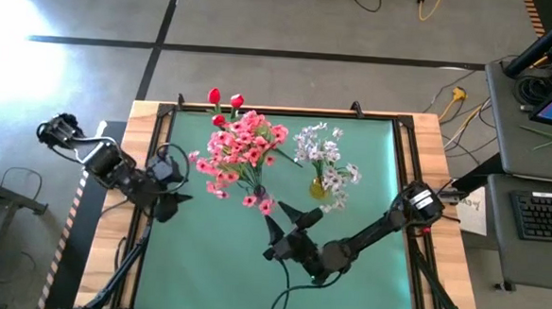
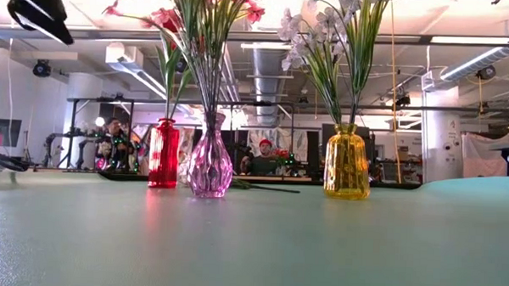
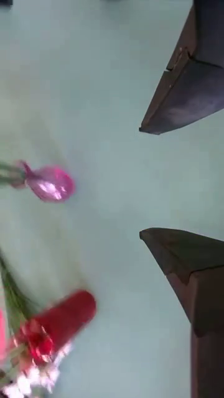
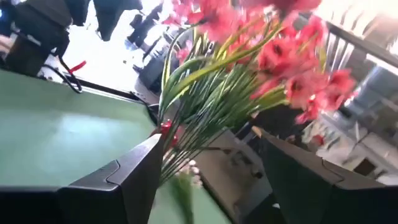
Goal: Sort flowers into vase by color
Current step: Put the pink flower into the purple vase
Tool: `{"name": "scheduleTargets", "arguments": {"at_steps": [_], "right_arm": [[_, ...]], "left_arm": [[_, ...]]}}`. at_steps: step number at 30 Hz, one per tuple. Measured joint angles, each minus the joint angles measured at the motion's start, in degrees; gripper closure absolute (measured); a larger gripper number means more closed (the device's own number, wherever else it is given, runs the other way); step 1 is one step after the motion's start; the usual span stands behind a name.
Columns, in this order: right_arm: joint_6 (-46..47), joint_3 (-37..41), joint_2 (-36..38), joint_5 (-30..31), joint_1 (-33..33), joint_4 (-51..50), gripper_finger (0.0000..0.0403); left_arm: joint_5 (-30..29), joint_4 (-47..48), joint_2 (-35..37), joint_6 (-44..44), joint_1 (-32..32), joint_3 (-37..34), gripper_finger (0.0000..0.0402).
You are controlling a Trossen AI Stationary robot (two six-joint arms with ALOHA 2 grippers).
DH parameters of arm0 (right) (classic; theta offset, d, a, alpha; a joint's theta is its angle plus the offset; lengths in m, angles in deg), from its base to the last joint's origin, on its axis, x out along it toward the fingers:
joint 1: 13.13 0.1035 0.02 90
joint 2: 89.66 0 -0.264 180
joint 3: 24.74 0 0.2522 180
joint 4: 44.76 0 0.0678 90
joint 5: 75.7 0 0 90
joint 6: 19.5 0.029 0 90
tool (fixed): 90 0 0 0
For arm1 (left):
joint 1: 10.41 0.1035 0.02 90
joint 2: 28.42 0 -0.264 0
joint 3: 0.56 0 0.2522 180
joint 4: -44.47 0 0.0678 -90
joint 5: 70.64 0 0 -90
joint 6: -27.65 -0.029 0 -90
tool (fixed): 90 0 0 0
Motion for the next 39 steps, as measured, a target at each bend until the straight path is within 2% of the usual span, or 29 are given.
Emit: {"name": "scheduleTargets", "arguments": {"at_steps": [7, 15, 23, 26, 31, 39], "right_arm": [[-9.22, 0.0, 5.26, -1.05, 2.19, -0.05, 0.0145], [-15.57, 0.0, 12.02, -3.79, 3.56, -1.74, 0.0148], [-27.45, 0.04, 20.46, -10.6, 3.65, -1.88, 0.0153], [-28.29, 0.04, 24.67, -12.85, 4.44, -2.67, 0.0156], [-24.26, 0.04, 30.02, -14.15, 4.99, -2.64, 0.0154], [-23.06, 0.28, 30.73, -14.13, 4.97, -5.77, 0.0154]], "left_arm": [[-7.63, -12.61, -2.24, -2.07, -7.7, -4.38, 0.0153], [-10.86, -15.43, -8.23, -0.07, -11.04, -5.75, 0.0153], [-16.28, -28.05, -12.85, -10.75, -11.47, -5.79, 0.0153], [-21.22, -31.62, -13.99, -13.2, -11.46, -5.81, 0.0153], [-36.28, -35.63, -16.9, -11.23, -11.47, -5.92, 0.0153], [-48.33, -46.6, -30.1, -11.15, -11.35, -6.29, 0.0153]]}}
